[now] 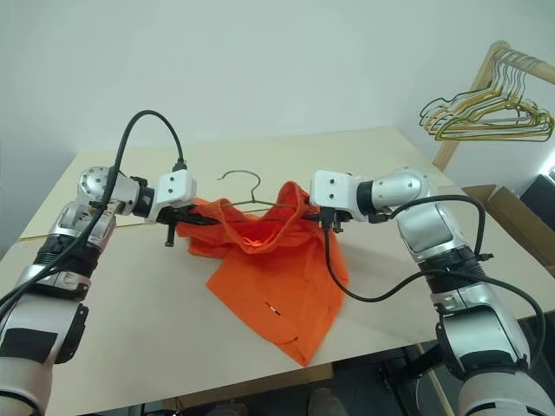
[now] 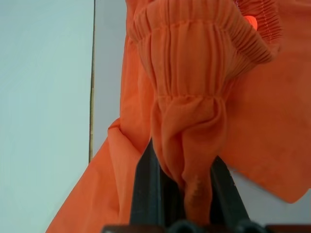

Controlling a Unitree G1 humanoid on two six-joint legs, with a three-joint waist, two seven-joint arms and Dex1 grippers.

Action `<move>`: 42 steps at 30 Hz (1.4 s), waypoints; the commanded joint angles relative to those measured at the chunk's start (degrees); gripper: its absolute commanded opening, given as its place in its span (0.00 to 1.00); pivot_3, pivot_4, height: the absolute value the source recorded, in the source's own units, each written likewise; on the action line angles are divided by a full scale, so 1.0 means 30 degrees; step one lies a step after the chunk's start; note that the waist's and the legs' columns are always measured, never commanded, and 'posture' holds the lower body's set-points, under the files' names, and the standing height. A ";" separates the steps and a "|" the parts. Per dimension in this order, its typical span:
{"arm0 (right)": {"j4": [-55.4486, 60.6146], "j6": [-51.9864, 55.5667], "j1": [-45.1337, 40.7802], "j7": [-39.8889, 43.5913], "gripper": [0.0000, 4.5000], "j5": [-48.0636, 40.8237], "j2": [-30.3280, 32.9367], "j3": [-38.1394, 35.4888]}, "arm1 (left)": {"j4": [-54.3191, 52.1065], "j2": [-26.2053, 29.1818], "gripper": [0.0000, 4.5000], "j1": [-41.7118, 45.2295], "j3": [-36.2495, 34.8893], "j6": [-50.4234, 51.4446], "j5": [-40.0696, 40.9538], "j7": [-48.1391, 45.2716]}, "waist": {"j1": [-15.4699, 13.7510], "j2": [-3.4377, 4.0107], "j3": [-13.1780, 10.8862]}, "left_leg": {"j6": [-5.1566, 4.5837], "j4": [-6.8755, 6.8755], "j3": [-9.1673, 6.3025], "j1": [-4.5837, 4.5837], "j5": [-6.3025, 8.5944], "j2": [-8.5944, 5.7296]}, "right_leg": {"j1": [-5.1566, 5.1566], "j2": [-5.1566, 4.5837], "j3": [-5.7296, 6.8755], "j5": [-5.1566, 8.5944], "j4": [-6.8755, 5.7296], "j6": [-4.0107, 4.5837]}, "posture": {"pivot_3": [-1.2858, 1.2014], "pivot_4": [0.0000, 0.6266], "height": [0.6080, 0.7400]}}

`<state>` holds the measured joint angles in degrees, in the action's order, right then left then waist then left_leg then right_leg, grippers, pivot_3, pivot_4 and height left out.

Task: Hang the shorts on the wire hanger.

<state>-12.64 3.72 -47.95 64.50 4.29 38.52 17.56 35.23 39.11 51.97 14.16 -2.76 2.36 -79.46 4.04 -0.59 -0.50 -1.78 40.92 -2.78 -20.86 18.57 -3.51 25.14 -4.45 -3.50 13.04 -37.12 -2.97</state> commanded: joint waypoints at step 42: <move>0.0566 0.7240 -0.0892 0.4820 0.00 -0.6993 0.2311 -0.5045 | 0.5308 0.0169 1.00 0.3512 -0.5587 -0.0385 0.3606 -0.2668 | 0.0052 0.0002 0.0001 | -0.0002 0.0014 -0.0009 -0.0027 0.0001 0.0007 | 0.0014 -0.0008 0.0009 -0.0001 0.0004 0.0001 | 0.49 0.00 1.00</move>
<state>-12.19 24.29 -48.49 78.64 -14.11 44.13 5.73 51.02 38.95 60.76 -0.94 -3.60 11.54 -87.16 4.19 -0.58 -0.50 -1.79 40.96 -2.81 -20.94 18.57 -3.49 25.18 -4.48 -3.48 13.04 -37.12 -2.97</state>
